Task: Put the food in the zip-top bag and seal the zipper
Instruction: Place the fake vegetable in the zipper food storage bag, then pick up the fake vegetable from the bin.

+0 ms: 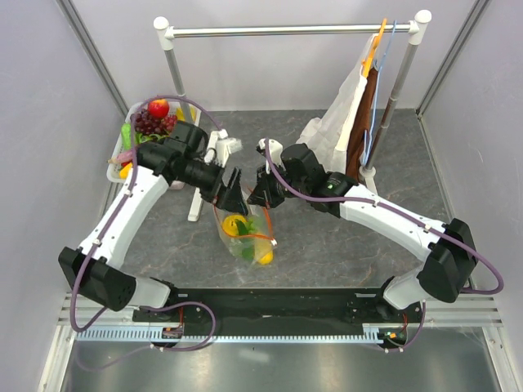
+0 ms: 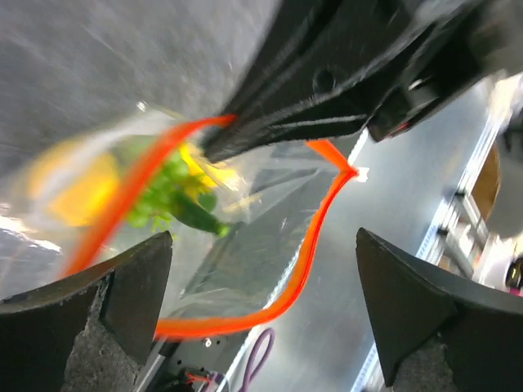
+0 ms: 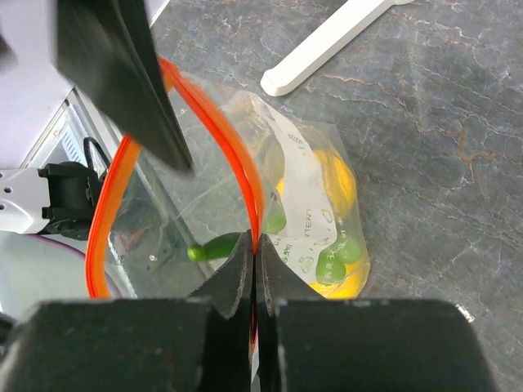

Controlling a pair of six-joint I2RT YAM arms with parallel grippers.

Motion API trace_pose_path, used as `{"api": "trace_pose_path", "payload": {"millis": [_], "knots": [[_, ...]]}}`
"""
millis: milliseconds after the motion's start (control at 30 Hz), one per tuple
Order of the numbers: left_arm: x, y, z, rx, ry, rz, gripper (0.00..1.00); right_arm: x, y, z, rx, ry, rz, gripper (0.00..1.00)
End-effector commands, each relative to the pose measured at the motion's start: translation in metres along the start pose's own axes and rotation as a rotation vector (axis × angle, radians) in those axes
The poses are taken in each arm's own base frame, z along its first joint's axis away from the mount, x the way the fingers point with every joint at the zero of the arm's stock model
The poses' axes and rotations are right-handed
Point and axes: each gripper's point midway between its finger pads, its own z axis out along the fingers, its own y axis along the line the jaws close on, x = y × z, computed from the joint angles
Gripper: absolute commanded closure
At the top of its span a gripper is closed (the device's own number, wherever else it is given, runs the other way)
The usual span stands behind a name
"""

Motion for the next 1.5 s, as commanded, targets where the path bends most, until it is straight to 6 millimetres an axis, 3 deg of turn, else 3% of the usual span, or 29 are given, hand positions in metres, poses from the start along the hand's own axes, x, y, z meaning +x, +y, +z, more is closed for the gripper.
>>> {"api": "trace_pose_path", "payload": {"millis": [0, 67, 100, 167, 200, 400, 433, 500, 667, 800, 933, 1100, 1233, 1467], "knots": [[-0.048, 0.011, -0.063, -0.047, -0.235, -0.030, 0.00, -0.027, 0.022, -0.014, -0.071, -0.096, -0.068, 1.00], [-0.066, 0.022, -0.097, -0.103, -0.335, -0.029, 0.00, -0.025, 0.023, -0.015, -0.082, -0.090, -0.082, 1.00], [-0.068, 0.046, -0.123, -0.178, -0.404, -0.088, 0.00, -0.025, 0.023, -0.014, -0.082, -0.090, -0.087, 1.00], [-0.068, 0.069, -0.148, -0.284, -0.458, -0.109, 0.04, -0.026, 0.023, -0.014, -0.082, -0.092, -0.092, 1.00], [-0.065, 0.091, -0.166, -0.365, -0.498, -0.136, 0.05, -0.026, 0.023, -0.014, -0.080, -0.091, -0.095, 1.00], [-0.064, 0.183, -0.230, -0.741, -0.494, -0.032, 0.15, -0.028, 0.023, -0.011, -0.083, -0.090, -0.095, 1.00], [-0.068, 0.204, -0.236, -0.783, -0.474, 0.025, 0.17, -0.027, 0.023, -0.010, -0.084, -0.088, -0.096, 1.00], [-0.068, 0.229, -0.244, -0.838, -0.439, 0.068, 0.18, -0.027, 0.022, -0.010, -0.081, -0.088, -0.094, 1.00], [-0.066, 0.290, -0.231, -0.824, -0.274, 0.224, 0.17, -0.023, 0.019, -0.010, -0.068, -0.077, -0.090, 1.00], [-0.079, 0.314, -0.232, -0.843, -0.201, 0.365, 0.16, -0.020, 0.017, -0.009, -0.065, -0.068, -0.089, 1.00], [-0.075, 0.350, -0.228, -0.916, -0.040, 0.442, 0.18, -0.018, 0.016, -0.008, -0.067, -0.061, -0.089, 1.00], [-0.072, 0.382, -0.207, -0.911, 0.067, 0.486, 0.18, -0.016, 0.015, -0.005, -0.064, -0.052, -0.080, 1.00], [-0.065, 0.403, -0.202, -0.937, 0.154, 0.516, 0.18, -0.015, 0.015, -0.005, -0.064, -0.049, -0.076, 1.00], [-0.055, 0.429, -0.187, -0.931, 0.237, 0.526, 0.18, -0.013, 0.013, -0.002, -0.060, -0.041, -0.071, 1.00]]}}
